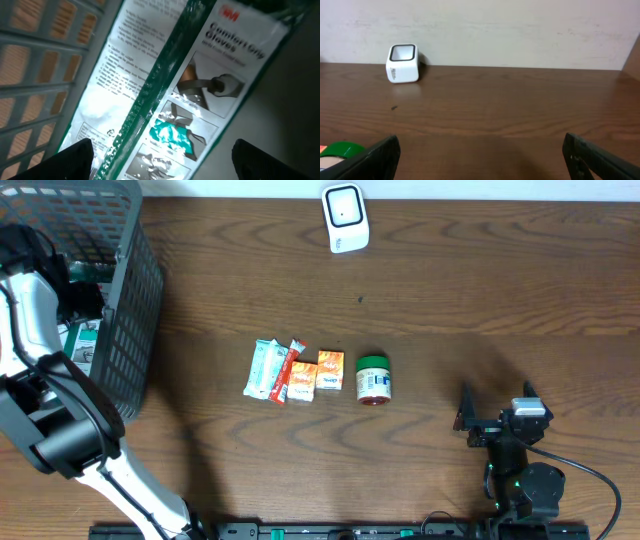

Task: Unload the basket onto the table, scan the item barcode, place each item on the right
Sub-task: 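Move the left gripper back into the basket toward the green gloves pack, then grasp the green 3M gloves pack with the left gripper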

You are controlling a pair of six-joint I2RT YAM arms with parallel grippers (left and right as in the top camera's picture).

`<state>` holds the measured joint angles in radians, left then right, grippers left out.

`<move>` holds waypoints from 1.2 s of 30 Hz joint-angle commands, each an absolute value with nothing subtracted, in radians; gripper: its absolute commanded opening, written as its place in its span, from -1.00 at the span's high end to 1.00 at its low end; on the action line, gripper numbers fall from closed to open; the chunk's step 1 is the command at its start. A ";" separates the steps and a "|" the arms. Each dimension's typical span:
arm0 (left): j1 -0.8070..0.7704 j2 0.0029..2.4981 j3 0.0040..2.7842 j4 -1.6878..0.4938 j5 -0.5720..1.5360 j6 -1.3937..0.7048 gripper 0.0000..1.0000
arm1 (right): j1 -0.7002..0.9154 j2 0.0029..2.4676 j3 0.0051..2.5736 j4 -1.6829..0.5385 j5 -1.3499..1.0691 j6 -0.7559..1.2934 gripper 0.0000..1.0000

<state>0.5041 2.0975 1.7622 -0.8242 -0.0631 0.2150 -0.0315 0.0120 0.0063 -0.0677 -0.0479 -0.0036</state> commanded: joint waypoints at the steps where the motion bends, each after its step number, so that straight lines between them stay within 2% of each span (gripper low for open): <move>1: 0.508 2.156 1.771 -0.820 -0.098 0.259 -0.78 | -0.018 0.007 0.005 -0.072 -0.042 0.003 -0.98; 10: 0.509 2.278 1.771 -0.819 -0.161 0.321 -0.79 | -0.018 0.007 0.005 -0.072 -0.042 0.003 -0.99; 19: 0.509 2.261 1.772 -0.821 -0.165 0.320 -0.80 | -0.018 0.007 0.006 -0.072 -0.042 0.003 -0.99; 24: 0.508 2.206 1.772 -0.816 -0.110 0.321 -0.82 | -0.018 0.007 0.006 -0.072 -0.042 0.003 -0.98; 28: 0.508 2.172 1.772 -0.809 -0.097 0.322 -0.99 | -0.018 0.007 0.005 -0.072 -0.042 0.003 -0.99; 32: 0.508 2.169 1.771 -0.830 -0.087 0.329 -0.96 | -0.018 0.007 0.006 -0.072 -0.042 0.003 -0.98; 36: 0.520 2.170 1.760 -0.865 0.033 0.400 -0.96 | -0.018 0.007 0.006 -0.072 -0.042 0.003 -0.98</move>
